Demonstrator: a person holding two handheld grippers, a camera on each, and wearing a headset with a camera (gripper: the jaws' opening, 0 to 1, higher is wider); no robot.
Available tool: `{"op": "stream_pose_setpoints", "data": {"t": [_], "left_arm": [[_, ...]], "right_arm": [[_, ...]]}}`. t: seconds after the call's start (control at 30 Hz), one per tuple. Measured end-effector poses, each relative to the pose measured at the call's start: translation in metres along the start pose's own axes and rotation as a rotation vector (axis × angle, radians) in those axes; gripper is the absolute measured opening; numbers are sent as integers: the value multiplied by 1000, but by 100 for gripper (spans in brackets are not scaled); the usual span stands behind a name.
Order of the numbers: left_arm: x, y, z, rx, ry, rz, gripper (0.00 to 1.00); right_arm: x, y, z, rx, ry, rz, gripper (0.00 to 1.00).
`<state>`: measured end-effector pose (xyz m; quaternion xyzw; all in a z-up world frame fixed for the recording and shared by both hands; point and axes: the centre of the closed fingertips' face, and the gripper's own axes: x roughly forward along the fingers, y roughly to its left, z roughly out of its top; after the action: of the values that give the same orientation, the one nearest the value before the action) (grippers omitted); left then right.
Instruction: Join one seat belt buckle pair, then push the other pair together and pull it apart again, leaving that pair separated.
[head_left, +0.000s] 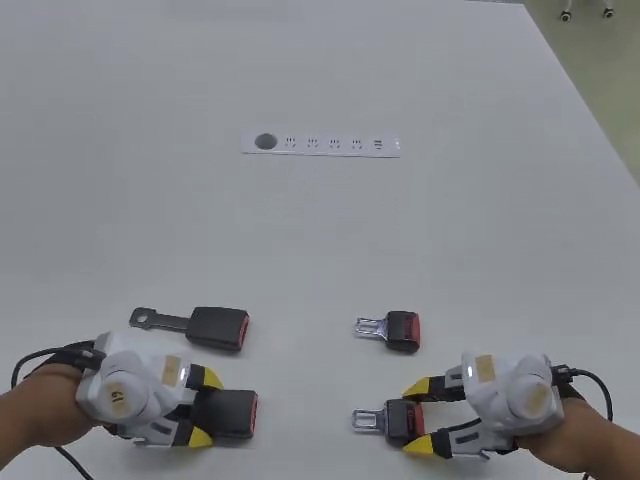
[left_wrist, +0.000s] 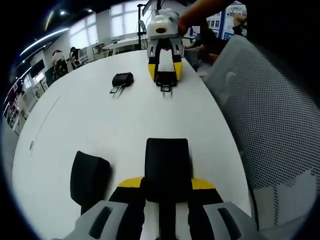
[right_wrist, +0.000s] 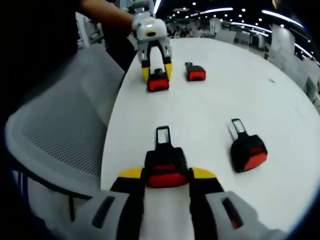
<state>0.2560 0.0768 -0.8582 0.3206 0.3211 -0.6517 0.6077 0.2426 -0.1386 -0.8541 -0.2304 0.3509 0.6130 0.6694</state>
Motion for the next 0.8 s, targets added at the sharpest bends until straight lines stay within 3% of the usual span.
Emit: {"op": "stream_pose_setpoints", "data": {"t": [0.23, 0.4, 0.8], "left_arm": [[0, 1, 1, -34, -23, 18, 34], [0, 1, 3, -40, -16, 18, 34], [-1, 0, 4, -71, -14, 9, 34]], "right_arm": [[0, 0, 1, 22, -74, -14, 34], [2, 0, 3, 34, -113, -18, 34], [26, -1, 29, 53, -219, -14, 34]]}}
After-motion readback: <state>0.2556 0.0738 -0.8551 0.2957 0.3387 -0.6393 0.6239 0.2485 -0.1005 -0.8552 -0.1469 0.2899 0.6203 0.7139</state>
